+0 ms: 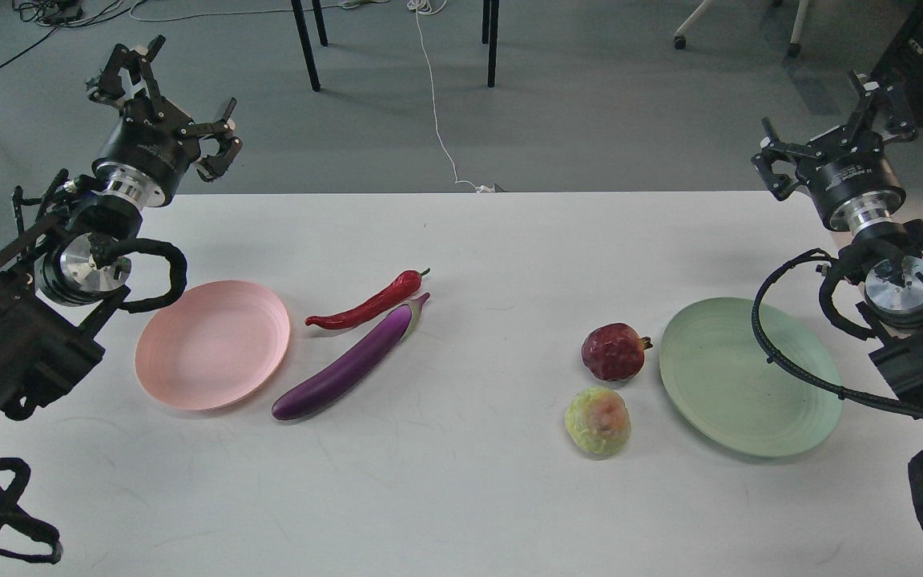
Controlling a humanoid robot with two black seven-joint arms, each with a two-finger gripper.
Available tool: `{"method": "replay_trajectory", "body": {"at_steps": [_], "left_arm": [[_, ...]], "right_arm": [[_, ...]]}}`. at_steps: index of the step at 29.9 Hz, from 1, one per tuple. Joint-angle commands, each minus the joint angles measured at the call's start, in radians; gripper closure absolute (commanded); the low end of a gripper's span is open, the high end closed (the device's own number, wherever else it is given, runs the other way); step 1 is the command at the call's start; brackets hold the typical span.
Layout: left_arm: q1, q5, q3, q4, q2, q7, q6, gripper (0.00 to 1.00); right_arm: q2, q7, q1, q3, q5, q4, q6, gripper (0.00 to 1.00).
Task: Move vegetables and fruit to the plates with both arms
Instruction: 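Raise the right gripper and swing it toward the dark red pomegranate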
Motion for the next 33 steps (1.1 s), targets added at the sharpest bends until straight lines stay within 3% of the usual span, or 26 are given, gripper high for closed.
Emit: {"method": "replay_trajectory", "body": {"at_steps": [1,11,19,24,30,33], "left_arm": [[0.004,-0.001,0.003,-0.001,-0.001,-0.003,0.002,0.02],[0.004,-0.01,-0.013,-0.001,0.0,-0.004,-0.001,0.02],[0.003,-0.011,-0.014,0.004,0.008,-0.009,0.001,0.02],[0.001,-0.01,-0.013,0.008,0.035,-0.01,-0.001,0.02],[0.004,-0.01,-0.011,0.008,0.055,-0.009,-0.004,0.02],[0.004,-0.01,-0.011,0.008,0.054,-0.01,-0.004,0.02]], "right_arm": [[-0.001,0.005,0.001,-0.006,0.0,0.002,0.0,0.0],[-0.055,0.008,0.096,-0.118,-0.006,0.008,0.0,0.0],[-0.093,0.009,0.405,-0.604,-0.009,0.01,0.0,0.0],[-0.044,0.009,0.62,-1.007,-0.066,0.037,0.0,0.0],[0.048,0.009,0.743,-1.27,-0.276,0.108,0.0,0.01],[0.102,0.035,0.782,-1.382,-0.505,0.181,0.0,0.01]]}}
